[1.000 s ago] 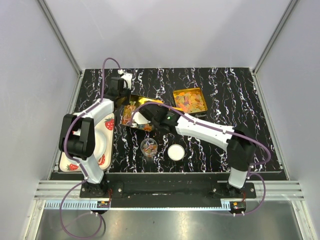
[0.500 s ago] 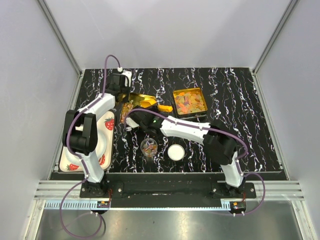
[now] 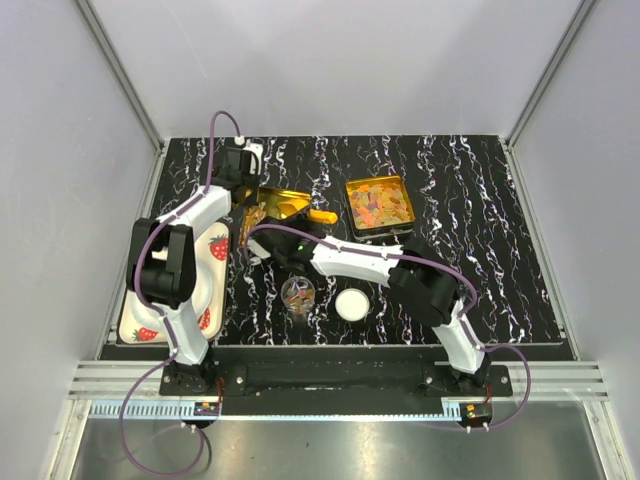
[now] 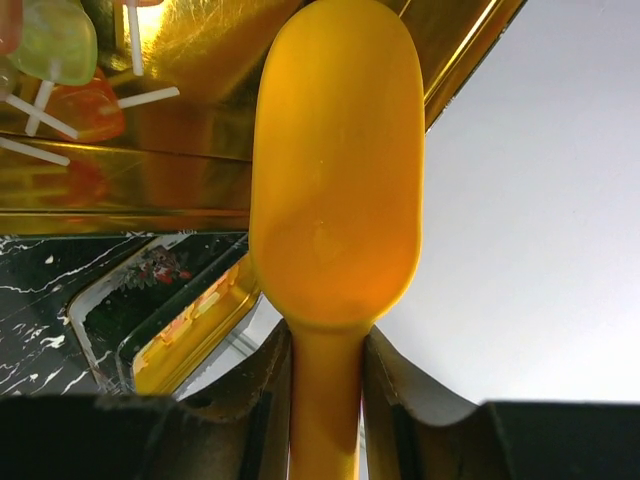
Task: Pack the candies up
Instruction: Scoop the fake candies from the storage box.
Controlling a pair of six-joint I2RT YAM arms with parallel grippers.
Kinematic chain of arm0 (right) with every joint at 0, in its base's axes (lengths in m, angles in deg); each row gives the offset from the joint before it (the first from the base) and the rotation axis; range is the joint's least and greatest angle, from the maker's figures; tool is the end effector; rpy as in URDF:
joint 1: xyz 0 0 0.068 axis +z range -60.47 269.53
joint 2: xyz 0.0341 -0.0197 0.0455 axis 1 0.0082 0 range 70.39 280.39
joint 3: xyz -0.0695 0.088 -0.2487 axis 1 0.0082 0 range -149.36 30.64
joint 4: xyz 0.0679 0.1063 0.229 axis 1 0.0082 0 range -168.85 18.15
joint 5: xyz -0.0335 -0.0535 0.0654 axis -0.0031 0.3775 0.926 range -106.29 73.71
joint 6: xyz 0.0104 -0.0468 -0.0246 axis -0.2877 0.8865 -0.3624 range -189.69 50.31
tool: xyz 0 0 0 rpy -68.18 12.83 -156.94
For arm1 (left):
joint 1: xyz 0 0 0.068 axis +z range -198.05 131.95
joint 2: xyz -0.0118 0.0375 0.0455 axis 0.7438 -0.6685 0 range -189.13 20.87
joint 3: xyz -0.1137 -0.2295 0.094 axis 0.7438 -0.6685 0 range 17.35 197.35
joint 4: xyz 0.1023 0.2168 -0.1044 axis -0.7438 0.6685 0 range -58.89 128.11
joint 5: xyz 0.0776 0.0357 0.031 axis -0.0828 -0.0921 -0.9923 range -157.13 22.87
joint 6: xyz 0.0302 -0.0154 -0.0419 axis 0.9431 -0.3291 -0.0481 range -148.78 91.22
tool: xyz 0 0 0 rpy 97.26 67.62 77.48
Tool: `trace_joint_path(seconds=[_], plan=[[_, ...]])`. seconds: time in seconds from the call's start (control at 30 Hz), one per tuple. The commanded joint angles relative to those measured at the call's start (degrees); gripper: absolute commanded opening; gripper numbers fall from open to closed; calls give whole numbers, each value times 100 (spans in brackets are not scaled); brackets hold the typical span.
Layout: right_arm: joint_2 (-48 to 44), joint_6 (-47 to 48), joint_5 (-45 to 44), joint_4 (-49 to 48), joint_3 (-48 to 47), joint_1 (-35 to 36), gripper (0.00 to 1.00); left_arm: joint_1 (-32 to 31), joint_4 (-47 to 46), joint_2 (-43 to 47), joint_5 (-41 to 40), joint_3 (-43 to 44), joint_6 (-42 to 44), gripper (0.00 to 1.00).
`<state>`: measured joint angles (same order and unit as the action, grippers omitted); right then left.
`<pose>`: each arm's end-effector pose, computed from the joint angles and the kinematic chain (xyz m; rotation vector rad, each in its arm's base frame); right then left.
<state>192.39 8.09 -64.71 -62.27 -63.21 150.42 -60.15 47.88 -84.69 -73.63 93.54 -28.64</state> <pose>0.2536 0.4008 0.2060 -1.9511 1.1854 -1.1356 0.4012 -0.0819 0.2212 0.1987 2.3614 0.0344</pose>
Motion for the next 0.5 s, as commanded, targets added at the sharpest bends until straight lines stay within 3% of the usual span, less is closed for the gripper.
trace_joint_path(seconds=[0.0,0.47], plan=[[131,1099,-370,100,-196,152,0,-29,-157,-61,-220,309,82,0],[325,-25,465,2049,-730,372,0,-29,-157,-97,-229,309,100,0]])
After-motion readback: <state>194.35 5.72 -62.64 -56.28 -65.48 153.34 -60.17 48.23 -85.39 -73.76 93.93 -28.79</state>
